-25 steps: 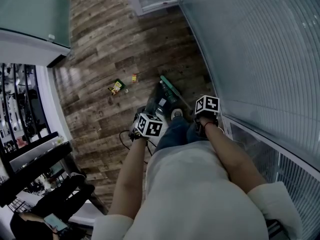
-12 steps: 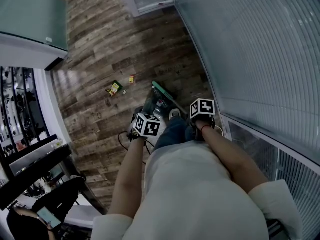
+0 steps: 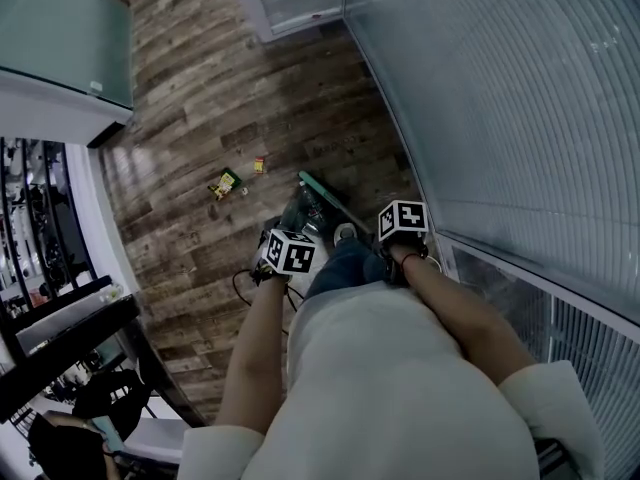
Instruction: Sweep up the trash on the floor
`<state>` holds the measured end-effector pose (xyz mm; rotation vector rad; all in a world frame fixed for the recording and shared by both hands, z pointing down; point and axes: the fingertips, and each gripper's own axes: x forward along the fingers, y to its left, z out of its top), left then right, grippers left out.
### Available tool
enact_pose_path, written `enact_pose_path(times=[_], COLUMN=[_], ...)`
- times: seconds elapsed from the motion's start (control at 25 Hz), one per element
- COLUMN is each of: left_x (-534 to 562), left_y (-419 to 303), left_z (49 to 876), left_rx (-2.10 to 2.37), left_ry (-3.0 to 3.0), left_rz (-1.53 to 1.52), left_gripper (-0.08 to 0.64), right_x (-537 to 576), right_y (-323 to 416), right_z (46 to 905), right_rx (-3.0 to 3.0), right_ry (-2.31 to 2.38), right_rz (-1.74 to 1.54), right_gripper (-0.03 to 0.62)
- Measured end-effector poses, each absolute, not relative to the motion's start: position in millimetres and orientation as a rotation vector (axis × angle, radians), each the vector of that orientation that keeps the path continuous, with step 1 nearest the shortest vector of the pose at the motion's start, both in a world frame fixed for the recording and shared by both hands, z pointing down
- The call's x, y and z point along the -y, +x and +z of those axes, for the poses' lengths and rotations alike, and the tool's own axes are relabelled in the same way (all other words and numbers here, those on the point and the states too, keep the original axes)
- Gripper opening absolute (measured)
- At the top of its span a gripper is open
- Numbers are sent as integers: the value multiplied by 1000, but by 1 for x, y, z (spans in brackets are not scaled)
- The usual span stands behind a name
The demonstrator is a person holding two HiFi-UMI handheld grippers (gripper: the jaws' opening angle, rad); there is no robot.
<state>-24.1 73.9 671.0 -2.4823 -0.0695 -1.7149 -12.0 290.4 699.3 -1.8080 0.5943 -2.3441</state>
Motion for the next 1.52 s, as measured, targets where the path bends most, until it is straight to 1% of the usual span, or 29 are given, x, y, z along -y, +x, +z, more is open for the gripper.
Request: enact_pose_path(times=[0.84, 1.52], left_x=[-77, -44], left_y=[-42, -66], left_z=[668, 664], left_rx=[53, -198], left_ry=[-2504, -2639], left_rz=[-1686, -1724], left_gripper=[11, 11], right_x=[-289, -235], right_y=[17, 65], right_z=[681, 662], right_rx=[-667, -865], right_ry=[-1956, -2029], right_rz=[-2251, -2231], right_gripper=[98, 98])
